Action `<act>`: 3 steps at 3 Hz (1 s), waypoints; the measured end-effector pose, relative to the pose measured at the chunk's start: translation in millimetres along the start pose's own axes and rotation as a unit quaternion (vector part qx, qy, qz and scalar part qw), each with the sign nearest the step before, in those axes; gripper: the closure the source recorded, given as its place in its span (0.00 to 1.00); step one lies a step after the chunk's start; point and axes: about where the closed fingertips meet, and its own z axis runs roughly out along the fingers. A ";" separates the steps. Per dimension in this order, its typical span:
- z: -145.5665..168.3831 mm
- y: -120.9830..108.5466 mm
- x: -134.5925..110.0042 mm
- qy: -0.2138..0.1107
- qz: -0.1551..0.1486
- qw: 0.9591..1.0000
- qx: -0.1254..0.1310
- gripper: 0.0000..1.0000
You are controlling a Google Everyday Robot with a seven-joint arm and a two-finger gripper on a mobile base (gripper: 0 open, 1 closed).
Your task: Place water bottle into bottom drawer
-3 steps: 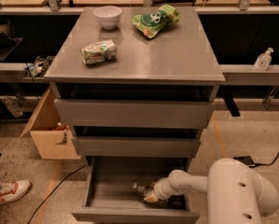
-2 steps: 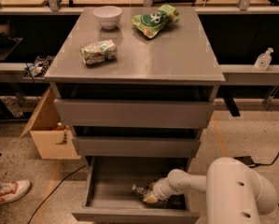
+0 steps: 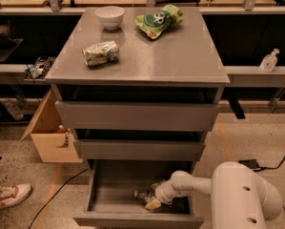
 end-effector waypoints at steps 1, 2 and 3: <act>-9.5 -3.2 -5.6 -0.014 -0.001 1.000 0.000 0.00; -25.4 -5.9 -13.4 -0.033 -0.006 0.999 0.009 0.00; -53.5 -11.2 -19.4 -0.055 -0.010 0.998 0.035 0.00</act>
Offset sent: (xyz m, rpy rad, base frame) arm 0.0157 -0.0166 0.0531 0.0935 -0.0839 -0.0262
